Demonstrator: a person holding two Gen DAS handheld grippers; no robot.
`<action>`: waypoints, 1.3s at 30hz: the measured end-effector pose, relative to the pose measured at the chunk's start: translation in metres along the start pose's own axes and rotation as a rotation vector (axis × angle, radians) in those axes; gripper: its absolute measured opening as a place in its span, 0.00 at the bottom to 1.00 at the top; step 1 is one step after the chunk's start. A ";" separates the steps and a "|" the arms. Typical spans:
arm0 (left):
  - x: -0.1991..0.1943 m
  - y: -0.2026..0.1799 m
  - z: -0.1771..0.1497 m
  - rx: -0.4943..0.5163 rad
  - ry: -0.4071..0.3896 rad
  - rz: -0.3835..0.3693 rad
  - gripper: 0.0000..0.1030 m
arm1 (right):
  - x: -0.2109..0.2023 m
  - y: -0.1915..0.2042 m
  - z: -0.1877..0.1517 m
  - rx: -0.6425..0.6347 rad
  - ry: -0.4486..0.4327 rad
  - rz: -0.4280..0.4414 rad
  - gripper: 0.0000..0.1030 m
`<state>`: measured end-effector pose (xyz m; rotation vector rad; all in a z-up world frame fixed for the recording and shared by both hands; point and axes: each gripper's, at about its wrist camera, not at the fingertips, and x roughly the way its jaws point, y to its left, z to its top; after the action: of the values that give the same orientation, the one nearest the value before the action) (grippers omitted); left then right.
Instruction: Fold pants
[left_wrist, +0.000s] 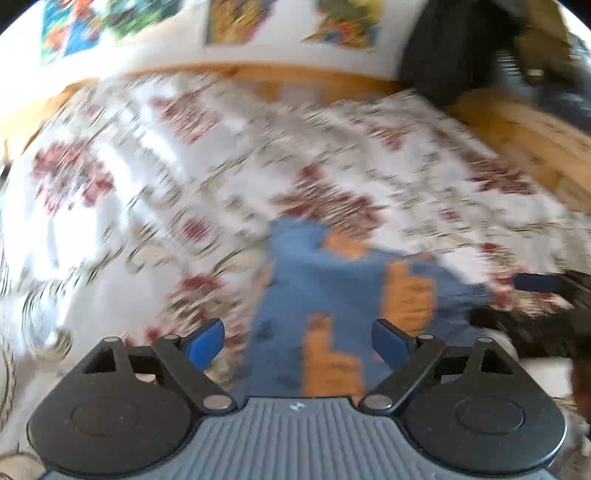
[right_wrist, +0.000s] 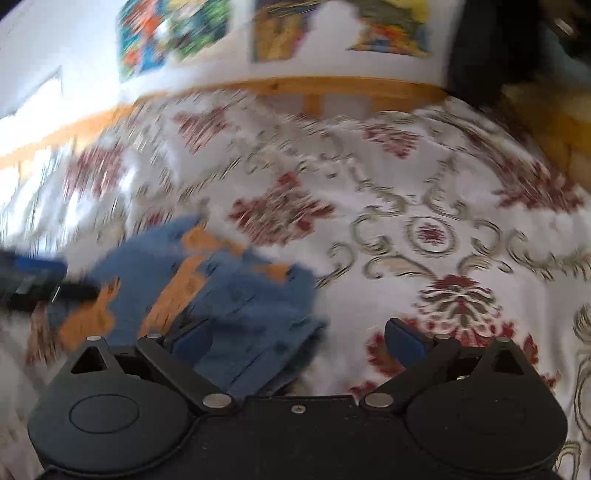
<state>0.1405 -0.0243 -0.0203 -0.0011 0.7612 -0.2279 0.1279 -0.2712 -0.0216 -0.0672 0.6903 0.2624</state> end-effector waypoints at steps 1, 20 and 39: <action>0.007 0.007 -0.004 -0.003 0.019 0.020 0.85 | 0.003 0.009 -0.004 -0.057 0.024 -0.019 0.98; 0.070 -0.006 0.048 0.178 0.005 0.099 0.96 | 0.052 0.036 0.005 -0.221 -0.110 -0.280 0.99; 0.051 0.048 0.017 0.019 0.033 0.018 1.00 | 0.030 0.007 -0.004 -0.039 -0.010 -0.184 0.99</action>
<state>0.1972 0.0108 -0.0468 0.0276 0.7916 -0.2183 0.1456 -0.2590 -0.0434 -0.1659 0.6642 0.0999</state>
